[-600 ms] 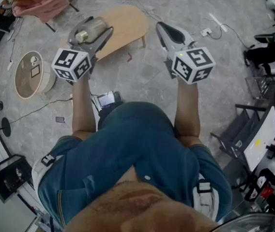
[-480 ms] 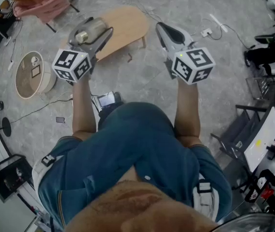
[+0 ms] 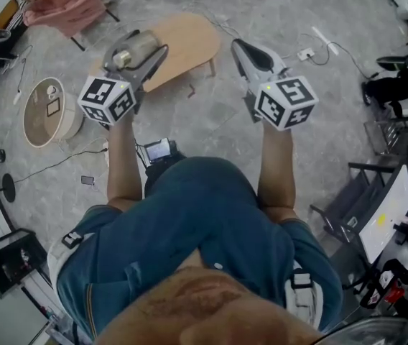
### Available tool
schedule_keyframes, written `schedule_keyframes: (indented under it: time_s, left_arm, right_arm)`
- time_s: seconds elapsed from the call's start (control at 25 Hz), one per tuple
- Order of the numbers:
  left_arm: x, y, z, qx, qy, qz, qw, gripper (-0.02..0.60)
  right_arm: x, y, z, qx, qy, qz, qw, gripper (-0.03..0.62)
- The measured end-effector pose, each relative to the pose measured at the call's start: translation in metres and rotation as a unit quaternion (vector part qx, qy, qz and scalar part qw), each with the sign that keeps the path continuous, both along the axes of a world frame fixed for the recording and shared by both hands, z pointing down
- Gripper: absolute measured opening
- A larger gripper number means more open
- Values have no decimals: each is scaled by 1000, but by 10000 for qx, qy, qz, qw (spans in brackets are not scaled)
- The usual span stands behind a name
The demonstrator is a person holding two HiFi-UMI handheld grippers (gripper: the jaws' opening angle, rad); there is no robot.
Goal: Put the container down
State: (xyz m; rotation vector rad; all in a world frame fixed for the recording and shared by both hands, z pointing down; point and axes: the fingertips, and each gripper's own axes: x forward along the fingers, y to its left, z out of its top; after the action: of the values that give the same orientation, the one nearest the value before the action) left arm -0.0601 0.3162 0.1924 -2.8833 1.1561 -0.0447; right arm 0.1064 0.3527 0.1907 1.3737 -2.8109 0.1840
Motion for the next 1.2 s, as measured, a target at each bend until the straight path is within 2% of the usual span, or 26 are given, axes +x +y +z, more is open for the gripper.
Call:
schedule_keyframes:
  time_s: [0.2, 0.44, 0.8, 1.2]
  left_arm:
    - [10, -4, 5, -72, 0, 29, 10000, 331]
    - [3, -34, 16, -325, 311, 100, 9989, 330]
    - [4, -111, 32, -490, 299, 377, 9976, 330]
    - [-19, -204, 19, -413, 314, 864, 9949, 330]
  right_arm:
    - [3, -7, 7, -78, -220, -95, 9997, 9]
    - [-6, -34, 23, -340, -277, -45, 9990, 9]
    - [-2, -101, 38, -572, -264, 348, 9974, 9]
    - [-36, -183, 28, -593, -175, 769, 9951, 9]
